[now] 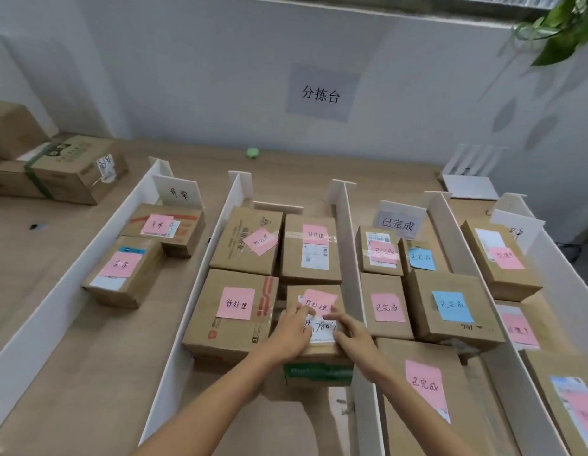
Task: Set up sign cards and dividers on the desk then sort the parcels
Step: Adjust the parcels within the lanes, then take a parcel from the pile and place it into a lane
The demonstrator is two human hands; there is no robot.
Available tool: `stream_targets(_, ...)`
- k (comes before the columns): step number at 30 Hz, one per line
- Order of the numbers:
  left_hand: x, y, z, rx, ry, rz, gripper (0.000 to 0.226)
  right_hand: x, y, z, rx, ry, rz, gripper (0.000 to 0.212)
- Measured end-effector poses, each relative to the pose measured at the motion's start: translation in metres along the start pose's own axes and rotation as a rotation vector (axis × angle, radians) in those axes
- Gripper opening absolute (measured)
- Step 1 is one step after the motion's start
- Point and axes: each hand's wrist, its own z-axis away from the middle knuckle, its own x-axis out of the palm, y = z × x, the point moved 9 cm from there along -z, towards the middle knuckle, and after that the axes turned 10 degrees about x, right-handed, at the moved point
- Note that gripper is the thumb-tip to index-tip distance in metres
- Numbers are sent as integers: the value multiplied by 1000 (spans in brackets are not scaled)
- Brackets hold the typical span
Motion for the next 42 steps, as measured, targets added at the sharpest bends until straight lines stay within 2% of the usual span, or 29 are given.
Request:
stream_targets(6,28,-28,-12,-103,-30,-95,38,22,30,-33,-90,-53,161,46)
stream_targets(10,48,-35,-6,-72,-224,-315,64,34,29,-43,-179,-55,283,41)
stream_targets(12,45,-33,-6,-65,-230,-324,69,35,28,-47,-196,-57,358,41)
stream_targets(16,1,-20,-5,-24,-45,-299,64,22,5,-44,-205,-23,482,38)
stream_targets(22,-124,-1,36,58,212,-294,46,19,-98,-19,-334,88,433,33)
stream_targets(25,-182,2,80,98,332,-263,48,39,-144,11,-401,99,360,32)
stream_targets(31,-259,-29,199,74,462,-219,39,122,-181,79,-486,60,313,34)
stream_targets(36,-318,-85,323,6,593,-232,29,215,-200,105,-563,8,334,47)
stream_targets(42,-366,-151,470,-184,791,-251,28,347,-235,133,-616,-192,371,43)
